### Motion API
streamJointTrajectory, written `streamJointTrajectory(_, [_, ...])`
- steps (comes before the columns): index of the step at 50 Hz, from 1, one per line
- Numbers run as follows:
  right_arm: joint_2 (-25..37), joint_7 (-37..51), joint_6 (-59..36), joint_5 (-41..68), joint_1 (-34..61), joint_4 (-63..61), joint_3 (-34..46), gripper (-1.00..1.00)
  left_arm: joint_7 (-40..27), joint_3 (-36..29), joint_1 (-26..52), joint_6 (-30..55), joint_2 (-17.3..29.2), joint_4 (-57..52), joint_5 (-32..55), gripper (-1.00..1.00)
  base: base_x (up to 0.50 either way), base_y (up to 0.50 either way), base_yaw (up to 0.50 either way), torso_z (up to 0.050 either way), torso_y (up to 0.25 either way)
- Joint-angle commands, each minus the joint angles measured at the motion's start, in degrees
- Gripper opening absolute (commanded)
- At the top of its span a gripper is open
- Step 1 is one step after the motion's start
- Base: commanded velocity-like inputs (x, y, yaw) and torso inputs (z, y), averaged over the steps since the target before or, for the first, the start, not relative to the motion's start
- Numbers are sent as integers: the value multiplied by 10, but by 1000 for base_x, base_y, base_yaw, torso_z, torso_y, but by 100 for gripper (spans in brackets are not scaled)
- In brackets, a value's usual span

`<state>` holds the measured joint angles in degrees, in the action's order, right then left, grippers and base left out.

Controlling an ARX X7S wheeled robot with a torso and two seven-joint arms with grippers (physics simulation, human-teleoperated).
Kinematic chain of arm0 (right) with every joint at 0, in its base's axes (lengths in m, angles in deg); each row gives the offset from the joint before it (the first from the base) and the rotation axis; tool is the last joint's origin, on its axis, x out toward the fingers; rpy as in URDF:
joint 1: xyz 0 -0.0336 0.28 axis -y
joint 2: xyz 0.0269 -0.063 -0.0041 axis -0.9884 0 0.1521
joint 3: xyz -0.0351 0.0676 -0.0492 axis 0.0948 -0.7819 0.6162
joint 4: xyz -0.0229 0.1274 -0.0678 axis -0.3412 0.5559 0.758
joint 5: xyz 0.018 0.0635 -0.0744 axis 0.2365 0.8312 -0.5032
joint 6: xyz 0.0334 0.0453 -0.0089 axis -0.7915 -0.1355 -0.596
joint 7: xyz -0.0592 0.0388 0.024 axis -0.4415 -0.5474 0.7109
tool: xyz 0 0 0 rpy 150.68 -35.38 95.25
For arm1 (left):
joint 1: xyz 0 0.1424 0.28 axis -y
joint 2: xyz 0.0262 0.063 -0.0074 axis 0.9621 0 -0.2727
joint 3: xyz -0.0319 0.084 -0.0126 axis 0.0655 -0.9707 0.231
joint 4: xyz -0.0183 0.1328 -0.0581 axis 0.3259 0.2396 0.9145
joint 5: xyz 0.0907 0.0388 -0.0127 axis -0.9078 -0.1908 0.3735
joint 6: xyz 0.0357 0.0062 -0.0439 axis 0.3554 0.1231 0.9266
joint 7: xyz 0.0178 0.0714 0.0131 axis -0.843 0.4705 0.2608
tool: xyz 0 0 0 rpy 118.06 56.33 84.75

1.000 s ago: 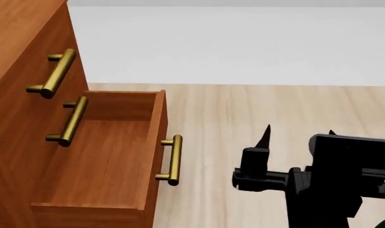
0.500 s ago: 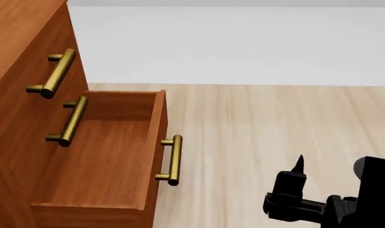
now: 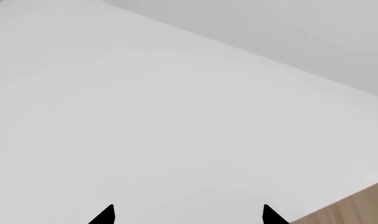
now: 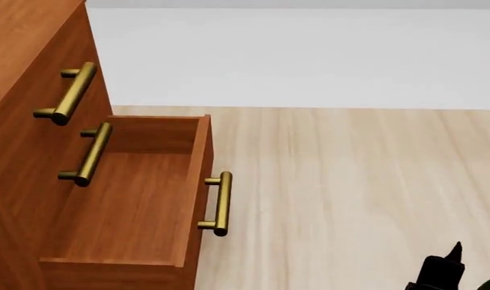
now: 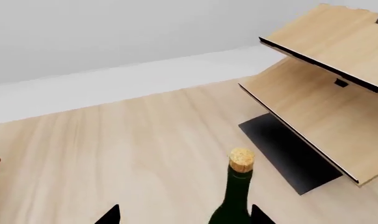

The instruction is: Put the wine bottle in the bottom drawer of the cabinet.

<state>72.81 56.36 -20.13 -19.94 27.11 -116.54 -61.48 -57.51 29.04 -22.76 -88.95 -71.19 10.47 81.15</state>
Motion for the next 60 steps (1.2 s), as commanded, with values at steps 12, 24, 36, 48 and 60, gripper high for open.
streamJointTrajectory(12, [22,7,62,-6,-60,44,-33,100,-19,-5,-16,5,3,-26,-3,100,0,0,0,0,0])
streamJointTrajectory(24, [36,-9,129,-65,-47,105,24,100,-37,-10,-25,7,2,-48,-11,100,0,0,0,0,0])
streamJointTrajectory(36, [41,-21,167,-106,-25,173,88,100,-6,-11,12,4,4,18,-4,100,0,0,0,0,0])
streamJointTrajectory(48, [46,-21,178,-120,-17,197,108,100,-27,-17,0,8,7,-16,-9,100,0,0,0,0,0])
streamJointTrajectory(60, [51,-18,178,-123,-8,212,114,100,-31,-22,2,9,9,-25,-12,100,0,0,0,0,0])
